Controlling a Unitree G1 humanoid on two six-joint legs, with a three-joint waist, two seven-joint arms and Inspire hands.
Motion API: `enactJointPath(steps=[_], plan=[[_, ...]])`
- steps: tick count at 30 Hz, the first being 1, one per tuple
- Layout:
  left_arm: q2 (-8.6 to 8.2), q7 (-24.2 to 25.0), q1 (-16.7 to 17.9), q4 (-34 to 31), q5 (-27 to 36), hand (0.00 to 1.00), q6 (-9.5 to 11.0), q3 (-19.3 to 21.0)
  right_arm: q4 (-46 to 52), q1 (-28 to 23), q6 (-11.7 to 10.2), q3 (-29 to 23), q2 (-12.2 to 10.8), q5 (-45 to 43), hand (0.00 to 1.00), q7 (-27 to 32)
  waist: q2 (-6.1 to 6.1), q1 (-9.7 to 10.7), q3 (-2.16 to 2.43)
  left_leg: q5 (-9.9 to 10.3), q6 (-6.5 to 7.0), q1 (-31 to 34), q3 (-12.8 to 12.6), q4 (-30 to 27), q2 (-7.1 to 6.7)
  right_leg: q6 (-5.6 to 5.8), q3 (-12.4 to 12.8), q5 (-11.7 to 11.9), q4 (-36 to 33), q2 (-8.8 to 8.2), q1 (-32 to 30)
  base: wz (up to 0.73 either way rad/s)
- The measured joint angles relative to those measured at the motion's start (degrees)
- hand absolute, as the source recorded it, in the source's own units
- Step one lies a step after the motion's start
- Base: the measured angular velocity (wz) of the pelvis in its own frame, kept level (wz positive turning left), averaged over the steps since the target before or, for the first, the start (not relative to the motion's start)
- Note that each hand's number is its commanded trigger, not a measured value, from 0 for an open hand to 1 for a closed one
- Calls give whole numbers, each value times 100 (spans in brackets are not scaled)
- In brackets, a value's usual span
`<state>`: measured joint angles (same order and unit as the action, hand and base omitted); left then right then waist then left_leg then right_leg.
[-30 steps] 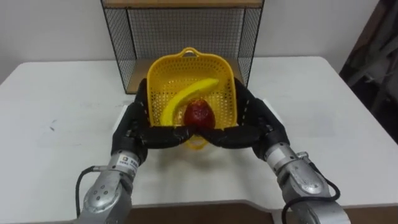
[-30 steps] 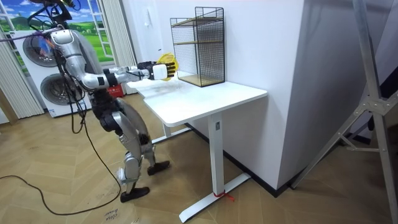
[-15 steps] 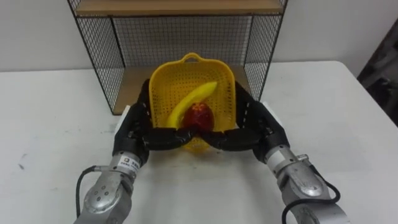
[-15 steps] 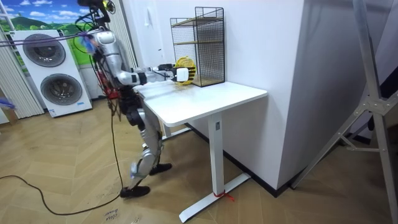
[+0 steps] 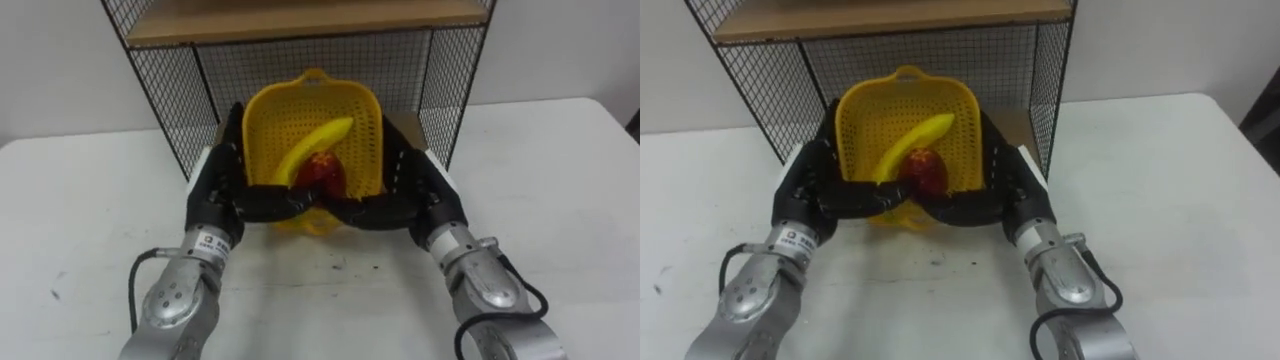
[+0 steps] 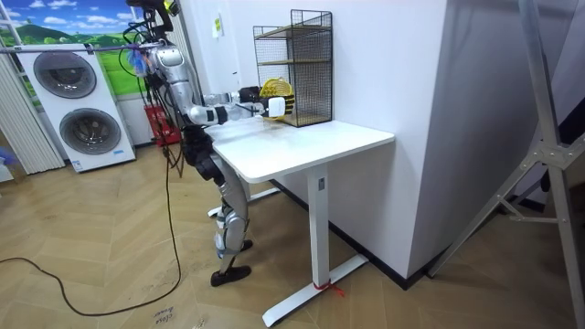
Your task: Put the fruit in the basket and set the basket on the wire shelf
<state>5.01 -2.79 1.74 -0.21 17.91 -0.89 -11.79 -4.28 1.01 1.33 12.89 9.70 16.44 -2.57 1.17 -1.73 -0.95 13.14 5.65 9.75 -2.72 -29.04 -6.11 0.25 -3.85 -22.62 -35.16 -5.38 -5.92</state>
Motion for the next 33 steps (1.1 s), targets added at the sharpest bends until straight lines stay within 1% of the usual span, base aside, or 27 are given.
enactJointPath(steps=[1, 2, 3, 4, 5, 6, 8, 10, 12, 14, 16, 19, 21, 22, 23, 24, 25, 27, 29, 31, 32, 33], plan=[[10, -2, 2, 0, -2, 0, -1, -5, 0, 0, 0, -7, -17, 0, 0, -5, 26, 4, 12, -17, -7, -37, 5, 65, 19, -1, 4, 43, 87, 57, 45, -12], [20, -1, 1, 0, -2, 0, -1, -5, 0, 0, 1, -37, -23, 1, 0, -8, 115, 12, 17, -54, -19, -86, 17, 166, 69, -8, -1, 152, 295, 128, 132, -7], [27, -1, 1, 0, -9, 0, -1, -5, 2, 1, 1, -59, -25, -2, 0, -12, 158, 11, 18, -67, -24, -92, 25, 192, 101, -9, -6, 212, 403, 167, 172, -10], [43, 2, 1, 0, -18, 0, -4, -4, 5, 8, 1, -87, -29, 2, 0, -15, 214, -4, 20, -72, -30, -90, 31, 212, 186, -21, -28, 342, 629, 262, 252, -8], [66, 5, 1, 0, -25, 0, -6, -4, 5, 9, 1, -92, -55, 2, 0, -13, 223, -4, 20, -72, -31, -89, 49, 214, 259, -26, -50, 473, 863, 347, 357, -7], [91, 4, 0, -1, -24, 0, -5, -4, 5, 9, 1, -92, -94, 2, 0, -14, 216, -4, 18, -73, -32, -91, 61, 220, 305, -33, -63, 571, 1030, 396, 426, 0], [143, 5, 0, -1, -23, 0, -5, 10, 5, 9, 1, -83, -121, 0, 0, -18, 179, -16, 10, -72, -31, -100, 62, 227, 345, -37, -90, 656, 1170, 429, 490, -2], [141, 4, -1, 0, -14, 0, -5, 40, 5, 11, 1, -83, -153, 5, 0, -20, 147, -26, 13, -77, -32, -100, 62, 251, 352, -35, -100, 690, 1231, 434, 507, 0], [142, 1, -5, 1, -7, 0, -6, 46, 5, 20, 1, -83, -158, 58, 0, -13, 96, -26, -16, -129, -26, -117, 60, 335, 337, -35, -98, 708, 1269, 424, 507, 2], [141, -6, -8, 2, -5, 0, -6, 43, 4, 20, 3, -81, -147, 176, 0, -5, 45, -11, -28, -177, -27, -122, 59, 402, 331, -37, -95, 740, 1329, 425, 511, 2], [135, -12, -41, 32, 6, 0, -6, 45, 3, 20, 7, -81, -137, 341, 0, 16, 26, -14, -34, -229, -28, -151, 46, 484, 322, -38, -89, 759, 1361, 416, 518, 0], [87, -28, -260, 380, 6, 0, -19, 53, -51, 44, 23, -83, -92, 622, 0, 65, 22, -31, -38, -256, -26, -243, 33, 544, 318, -40, -93, 776, 1413, 388, 608, 0], [18, -53, -500, 692, 57, 0, -97, 113, -199, 176, 153, -87, -114, 625, 0, 93, 26, -28, -41, -255, -26, -272, 35, 548, 327, -40, -90, 798, 1458, 422, 656, 0], [6, -64, -542, 727, 66, 0, -129, 133, -238, 230, 195, -86, -119, 633, 0, 107, 24, -21, -49, -254, -26, -272, 41, 546, 327, -38, -87, 805, 1474, 429, 665, 0], [9, -84, -616, 776, 183, 0, -170, 138, -370, 352, 235, -87, -118, 762, 0, 137, 18, 1, -66, -255, -26, -271, 64, 551, 332, -37, -94, 839, 1546, 445, 694, 0], [9, -109, -695, 838, 292, 0, -193, 136, -508, 491, 275, -87, -121, 915, 0, 225, 16, -4, -71, -258, -30, -271, 67, 569, 333, -41, -93, 854, 1563, 446, 692, 0], [4, -129, -732, 863, 301, 0, -220, 136, -542, 550, 309, -87, -123, 950, 0, 277, 13, -1, -73, -259, -30, -271, 67, 570, 333, -41, -93, 854, 1563, 446, 692, 0], [-1, -232, -878, 930, 481, 0, -354, 133, -632, 759, 407, -84, -124, 1018, 0, 415, 7, 9, -75, -264, -34, -280, 73, 570, 332, -42, -94, 855, 1562, 445, 704, 0], [0, -327, -954, 973, 518, 0, -398, 146, -706, 901, 454, -84, -149, 1020, 0, 506, -1, 8, -77, -268, -32, -303, 74, 569, 331, -43, -96, 863, 1565, 446, 733, 0], [-2, -374, -1089, 1189, 678, 0, -425, 151, -863, 1027, 520, -86, -151, 1023, 0, 564, -10, 35, -77, -267, -33, -335, 115, 565, 323, -42, -132, 868, 1620, 445, 809, 10], [-9, -445, -1164, 1315, 774, 0, -516, 159, -872, 1068, 607, -110, -151, 1027, 0, 613, -22, 43, -75, -267, -33, -335, 142, 567, 322, -42, -173, 885, 1662, 447, 835, 10], [-7, -465, -1178, 1358, 798, 0, -554, 170, -872, 1093, 633, -113, -152, 1028, 0, 644, -28, 47, -78, -267, -33, -335, 144, 568, 322, -42, -178, 886, 1667, 447, 838, 8]])
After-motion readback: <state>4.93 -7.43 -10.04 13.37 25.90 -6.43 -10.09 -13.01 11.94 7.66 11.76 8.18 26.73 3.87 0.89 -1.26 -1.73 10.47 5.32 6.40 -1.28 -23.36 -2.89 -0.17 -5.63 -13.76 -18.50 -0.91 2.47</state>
